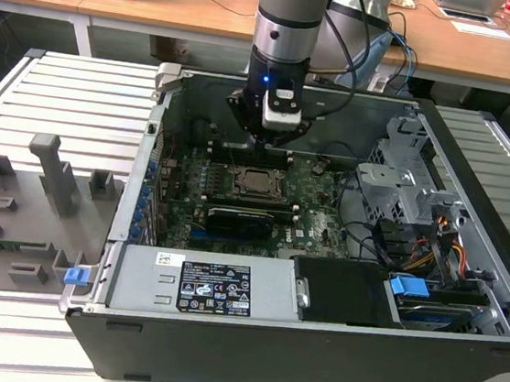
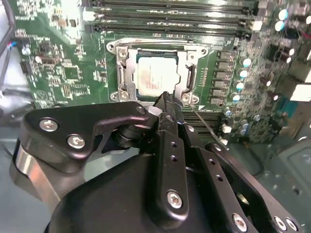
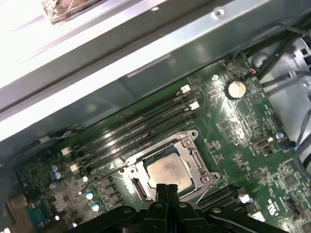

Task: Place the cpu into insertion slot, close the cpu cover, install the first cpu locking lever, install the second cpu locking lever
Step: 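Install the first cpu locking lever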

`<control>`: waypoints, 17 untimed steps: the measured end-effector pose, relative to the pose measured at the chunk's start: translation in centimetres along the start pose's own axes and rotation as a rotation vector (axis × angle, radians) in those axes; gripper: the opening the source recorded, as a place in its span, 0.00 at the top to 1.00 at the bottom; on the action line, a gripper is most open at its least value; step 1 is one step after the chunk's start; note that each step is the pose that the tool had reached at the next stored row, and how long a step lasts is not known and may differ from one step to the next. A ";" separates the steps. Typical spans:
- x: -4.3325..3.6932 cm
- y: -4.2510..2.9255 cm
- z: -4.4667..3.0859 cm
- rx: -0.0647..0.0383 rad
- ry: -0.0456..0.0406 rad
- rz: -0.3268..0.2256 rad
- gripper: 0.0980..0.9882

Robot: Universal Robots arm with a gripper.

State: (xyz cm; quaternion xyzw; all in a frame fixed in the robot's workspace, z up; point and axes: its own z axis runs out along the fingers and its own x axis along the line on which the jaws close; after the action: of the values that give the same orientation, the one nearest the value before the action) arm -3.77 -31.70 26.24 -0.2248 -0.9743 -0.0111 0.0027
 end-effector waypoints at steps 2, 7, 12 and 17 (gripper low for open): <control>0.00 0.00 0.00 0.001 0.0009 -0.047 0.99; 0.00 0.00 0.00 0.001 0.0022 -0.108 0.99; 0.00 0.00 0.00 0.002 0.0033 -0.164 0.99; 0.00 -0.01 0.02 0.003 0.0052 -0.272 0.99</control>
State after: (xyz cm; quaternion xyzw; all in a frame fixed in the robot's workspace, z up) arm -3.77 -31.70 26.22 -0.0905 -0.9958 -0.0107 0.0040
